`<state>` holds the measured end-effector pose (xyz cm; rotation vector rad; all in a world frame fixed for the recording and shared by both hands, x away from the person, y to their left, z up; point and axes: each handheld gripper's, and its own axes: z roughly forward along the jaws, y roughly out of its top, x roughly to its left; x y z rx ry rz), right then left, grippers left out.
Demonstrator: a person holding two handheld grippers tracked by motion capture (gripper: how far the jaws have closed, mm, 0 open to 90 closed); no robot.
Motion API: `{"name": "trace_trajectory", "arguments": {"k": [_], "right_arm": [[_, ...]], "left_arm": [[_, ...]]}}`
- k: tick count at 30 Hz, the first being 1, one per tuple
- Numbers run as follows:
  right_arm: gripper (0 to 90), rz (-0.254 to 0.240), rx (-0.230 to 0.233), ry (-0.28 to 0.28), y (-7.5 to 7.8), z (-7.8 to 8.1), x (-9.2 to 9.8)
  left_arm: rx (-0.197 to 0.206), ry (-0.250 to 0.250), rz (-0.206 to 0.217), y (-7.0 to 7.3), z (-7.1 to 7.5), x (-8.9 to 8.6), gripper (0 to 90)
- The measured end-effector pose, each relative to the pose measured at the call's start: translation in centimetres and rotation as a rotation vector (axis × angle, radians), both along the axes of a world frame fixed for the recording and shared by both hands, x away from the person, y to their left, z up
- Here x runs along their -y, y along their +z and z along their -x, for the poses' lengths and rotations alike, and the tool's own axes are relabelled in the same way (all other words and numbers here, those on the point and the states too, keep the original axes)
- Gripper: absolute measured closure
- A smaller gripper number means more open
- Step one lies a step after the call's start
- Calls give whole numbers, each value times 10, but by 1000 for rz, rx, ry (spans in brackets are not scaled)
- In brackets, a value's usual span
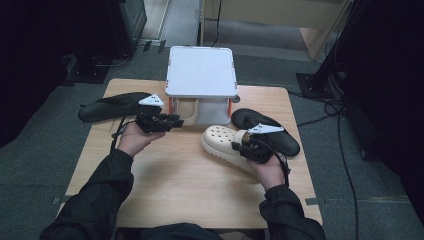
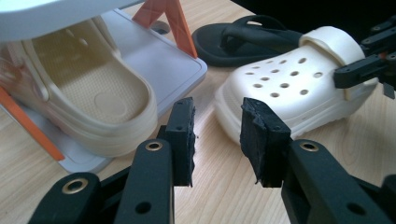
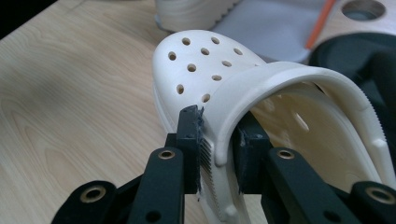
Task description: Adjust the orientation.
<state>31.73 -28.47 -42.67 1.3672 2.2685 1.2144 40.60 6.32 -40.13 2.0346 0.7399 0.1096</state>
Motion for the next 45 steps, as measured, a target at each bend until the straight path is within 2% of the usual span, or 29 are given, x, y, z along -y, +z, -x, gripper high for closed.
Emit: {"name": "trace_trajectory", "arguments": {"k": [1, 5, 8, 10, 13, 15, 19, 21, 22, 26, 29, 32, 34, 36, 37, 40, 43, 45], "right_arm": [[757, 0, 0, 0, 0, 0, 0], [774, 7, 6, 37, 0, -10, -21], [775, 6, 15, 49, 0, -13, -27], [781, -14, 23, 74, -1, -15, -32], [785, 36, 38, 87, -3, -17, -40], [775, 23, 13, 88, -8, -19, -38], [759, 17, 14, 86, -9, -19, -36], [726, 32, 6, 96, -11, -18, -37], [686, 49, 7, 120, -14, -18, -37], [633, 55, 29, 132, -12, -17, -36], [613, 39, 34, 134, -9, -14, -29], [663, 16, 46, 136, -5, -10, -19], [664, 3, 48, 143, -4, -10, -13], [663, -24, 27, 145, -3, -10, -7], [656, -32, 22, 152, -3, -10, -5], [541, -50, 21, 181, -3, -9, -3], [549, -25, 33, 180, -4, -9, -8], [544, -33, 37, 178, -1, -8, -7]], "left_arm": [[1, 2, 0, -1, 1, -1, 651], [1, 10, -3, -4, 6, -4, 655], [2, 18, 1, -6, 9, -5, 660], [-5, 15, -7, -9, 12, -5, 661], [-12, 12, -23, -14, 16, -3, 661], [-14, 12, -25, -18, 19, -1, 660], [-17, 0, -37, -24, 21, 6, 655], [-29, -6, -39, -27, 22, 9, 653], [-29, -7, -42, -29, 22, 10, 653], [-31, -15, -49, -34, 24, 15, 653], [-32, -22, -50, -35, 25, 17, 654], [-38, -23, -45, -37, 26, 19, 666], [-42, -26, -38, -38, 28, 21, 691], [-41, -33, -48, -38, 28, 23, 693], [-44, -34, -45, -39, 29, 25, 693], [-44, -47, -60, -41, 30, 28, 692], [-46, -52, -64, -43, 30, 30, 692], [-42, -51, -64, -42, 30, 30, 691]]}}
